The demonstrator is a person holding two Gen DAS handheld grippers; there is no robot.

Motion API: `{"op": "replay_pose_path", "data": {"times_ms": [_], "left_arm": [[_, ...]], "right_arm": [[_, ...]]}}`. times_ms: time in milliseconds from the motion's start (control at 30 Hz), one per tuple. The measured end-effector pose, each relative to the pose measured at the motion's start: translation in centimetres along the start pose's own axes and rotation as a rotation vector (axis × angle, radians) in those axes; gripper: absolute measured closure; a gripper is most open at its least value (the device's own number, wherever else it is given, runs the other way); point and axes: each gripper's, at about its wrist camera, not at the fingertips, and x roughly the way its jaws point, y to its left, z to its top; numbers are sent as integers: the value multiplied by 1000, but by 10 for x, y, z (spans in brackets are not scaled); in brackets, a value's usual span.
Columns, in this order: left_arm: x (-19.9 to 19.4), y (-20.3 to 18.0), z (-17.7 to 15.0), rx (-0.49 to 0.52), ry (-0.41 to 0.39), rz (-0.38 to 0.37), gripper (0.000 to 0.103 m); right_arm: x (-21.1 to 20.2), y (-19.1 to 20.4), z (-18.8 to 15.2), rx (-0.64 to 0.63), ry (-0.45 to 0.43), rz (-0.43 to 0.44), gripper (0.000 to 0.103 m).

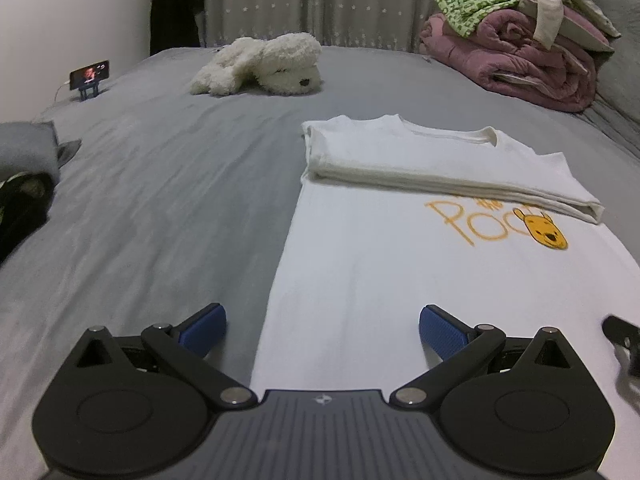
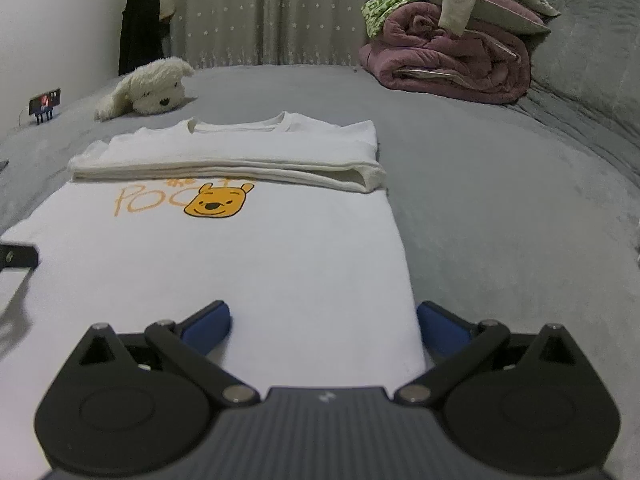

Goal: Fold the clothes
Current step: 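Lower both open grippers onto the hem edge of the white shirt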

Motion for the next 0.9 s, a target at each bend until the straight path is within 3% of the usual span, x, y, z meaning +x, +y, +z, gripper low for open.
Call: {"op": "replay_pose_path", "data": {"times_ms": [267, 467, 600, 700, 900], "left_arm": [[-28, 6, -25, 10, 6, 41, 0], [-54, 24, -41, -47, -11, 31, 0], [-68, 32, -50, -77, -29, 19, 0], [-74, 38, -57, -95, -20, 1, 0], [-88, 56, -63, -179, -25, -43, 3]], "right_arm": [[1, -8, 1, 35, 9, 42, 0], [-22, -20, 6, 13, 48, 130, 0], [-68, -23, 3, -4, -134, 112, 0], [-91, -26, -2, -13, -155, 115, 0], [-87, -69, -16, 199, 25, 133, 0]]}}
